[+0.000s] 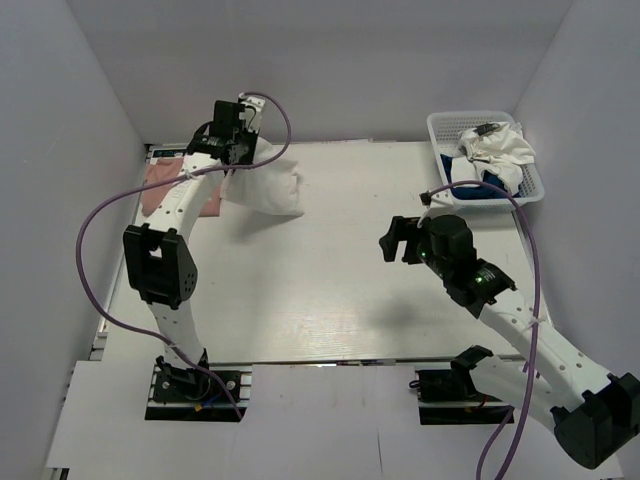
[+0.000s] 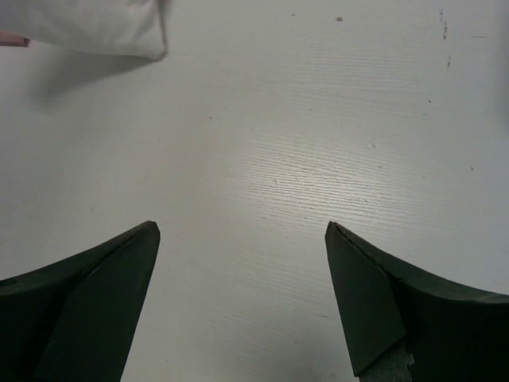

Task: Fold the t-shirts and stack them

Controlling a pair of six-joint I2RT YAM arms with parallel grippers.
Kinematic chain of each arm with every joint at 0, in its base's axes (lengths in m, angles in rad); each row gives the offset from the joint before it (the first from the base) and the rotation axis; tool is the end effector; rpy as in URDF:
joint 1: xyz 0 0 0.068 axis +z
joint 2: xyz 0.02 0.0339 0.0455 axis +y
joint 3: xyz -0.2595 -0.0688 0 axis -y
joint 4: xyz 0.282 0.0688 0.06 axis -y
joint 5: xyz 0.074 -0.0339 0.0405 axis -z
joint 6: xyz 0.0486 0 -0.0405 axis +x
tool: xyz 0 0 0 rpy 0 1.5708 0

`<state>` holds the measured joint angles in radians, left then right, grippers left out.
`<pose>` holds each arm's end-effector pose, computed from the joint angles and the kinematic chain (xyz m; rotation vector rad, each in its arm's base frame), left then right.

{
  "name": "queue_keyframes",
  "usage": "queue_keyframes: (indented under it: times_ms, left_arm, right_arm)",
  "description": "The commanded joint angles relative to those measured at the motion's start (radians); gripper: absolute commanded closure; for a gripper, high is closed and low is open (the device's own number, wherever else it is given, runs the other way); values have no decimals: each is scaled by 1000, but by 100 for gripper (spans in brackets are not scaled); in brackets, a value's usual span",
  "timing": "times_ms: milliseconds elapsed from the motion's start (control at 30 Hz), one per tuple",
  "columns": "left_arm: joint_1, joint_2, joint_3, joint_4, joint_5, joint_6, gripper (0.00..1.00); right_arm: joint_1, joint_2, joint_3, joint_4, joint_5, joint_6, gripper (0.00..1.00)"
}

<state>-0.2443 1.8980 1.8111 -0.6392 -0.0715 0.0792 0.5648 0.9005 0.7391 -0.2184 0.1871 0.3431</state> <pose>0.4677 -0.1130 0.3132 0.3331 2.2703 -0.0032 0.2243 0.1314 0.2856 -0.0931 1.9646 0.4177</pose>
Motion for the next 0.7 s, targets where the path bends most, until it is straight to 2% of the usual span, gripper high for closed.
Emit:
queue_keyframes:
  times_ms: [0,233,467,667]
  left_arm:
    - [26,-33,94,-83,-137,197,100]
    - [85,-94,105,-54,-159,373,100]
    - [177,-60,272,-94,-120,373,100]
    - [233,-85,272,-96,-47,364,100]
  right_arm:
    - [-5,6,55,-6,64,-44,10]
    - [-3,54,82,-19,46,-35,10]
    - [-3,64,92,-22,25,-10,10]
    - [-3,89,126,-41,37,-13,10]
